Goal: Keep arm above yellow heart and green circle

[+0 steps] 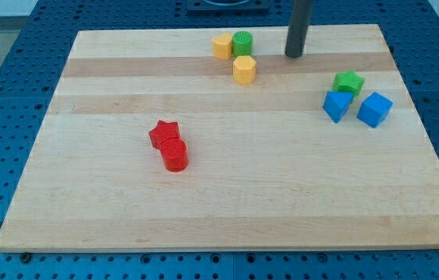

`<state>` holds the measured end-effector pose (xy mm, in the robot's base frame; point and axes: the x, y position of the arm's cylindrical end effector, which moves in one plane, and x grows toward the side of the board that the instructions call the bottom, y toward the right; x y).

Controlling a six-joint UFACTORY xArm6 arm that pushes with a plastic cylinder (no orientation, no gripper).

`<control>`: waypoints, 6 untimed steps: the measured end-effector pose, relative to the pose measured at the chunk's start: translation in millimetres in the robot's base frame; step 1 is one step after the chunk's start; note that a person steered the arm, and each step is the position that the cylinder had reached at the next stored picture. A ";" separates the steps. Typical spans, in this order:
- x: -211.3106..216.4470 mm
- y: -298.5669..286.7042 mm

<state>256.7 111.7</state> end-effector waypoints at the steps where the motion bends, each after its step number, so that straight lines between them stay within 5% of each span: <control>1: -28.1 -23.4; 4: -57.4 -107.2; 6: -47.0 -106.0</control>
